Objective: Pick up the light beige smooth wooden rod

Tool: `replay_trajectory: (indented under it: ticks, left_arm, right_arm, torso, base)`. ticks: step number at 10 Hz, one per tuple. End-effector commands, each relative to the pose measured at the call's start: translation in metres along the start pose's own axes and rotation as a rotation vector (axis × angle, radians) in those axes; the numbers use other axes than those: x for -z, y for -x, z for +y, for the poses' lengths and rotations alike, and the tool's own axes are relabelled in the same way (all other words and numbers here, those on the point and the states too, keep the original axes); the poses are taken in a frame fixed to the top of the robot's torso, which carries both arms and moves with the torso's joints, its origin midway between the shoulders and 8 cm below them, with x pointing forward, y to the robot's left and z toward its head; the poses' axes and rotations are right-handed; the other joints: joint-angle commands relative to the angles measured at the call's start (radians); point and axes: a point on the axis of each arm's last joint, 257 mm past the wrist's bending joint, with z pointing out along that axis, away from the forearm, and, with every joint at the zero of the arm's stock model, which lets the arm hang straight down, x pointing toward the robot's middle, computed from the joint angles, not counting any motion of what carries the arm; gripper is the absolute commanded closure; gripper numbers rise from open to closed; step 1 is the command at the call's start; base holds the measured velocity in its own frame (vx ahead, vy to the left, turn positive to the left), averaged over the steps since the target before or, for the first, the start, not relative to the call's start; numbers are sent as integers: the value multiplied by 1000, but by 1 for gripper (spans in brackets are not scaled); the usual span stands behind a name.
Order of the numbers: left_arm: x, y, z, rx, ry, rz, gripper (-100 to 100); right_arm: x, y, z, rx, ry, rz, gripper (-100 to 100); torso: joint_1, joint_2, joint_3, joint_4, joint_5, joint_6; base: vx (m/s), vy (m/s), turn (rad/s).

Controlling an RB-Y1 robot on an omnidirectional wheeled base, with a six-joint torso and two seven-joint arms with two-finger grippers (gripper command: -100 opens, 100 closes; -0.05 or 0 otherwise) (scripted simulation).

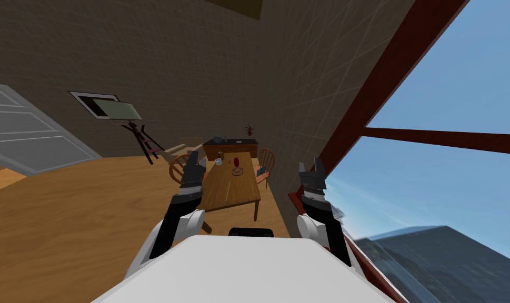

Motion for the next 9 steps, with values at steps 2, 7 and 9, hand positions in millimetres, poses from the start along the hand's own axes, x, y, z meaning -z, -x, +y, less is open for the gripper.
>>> replay_trajectory:
  ticks: [2, 7, 9]
  left_arm:
    - [-1, -11, 9, -25, 13, 62, -100]
    - [-3, -39, 58, -95, 116, 202, -100]
    - [-3, -44, 72, -112, 148, 229, -100]
  right_arm:
    - [0, 0, 0, 0, 0, 0, 0]
    - [0, 0, 0, 0, 0, 0, 0]
    - [0, 0, 0, 0, 0, 0, 0]
  torso:
    - [1, 0, 0, 0, 0, 0]
    - [5, 2, 1, 0, 1, 0]
    - [8, 3, 2, 1, 2, 0]
  base:
    - [-9, 24, -39]
    - [-32, 71, -89]
    - [-49, 97, -96]
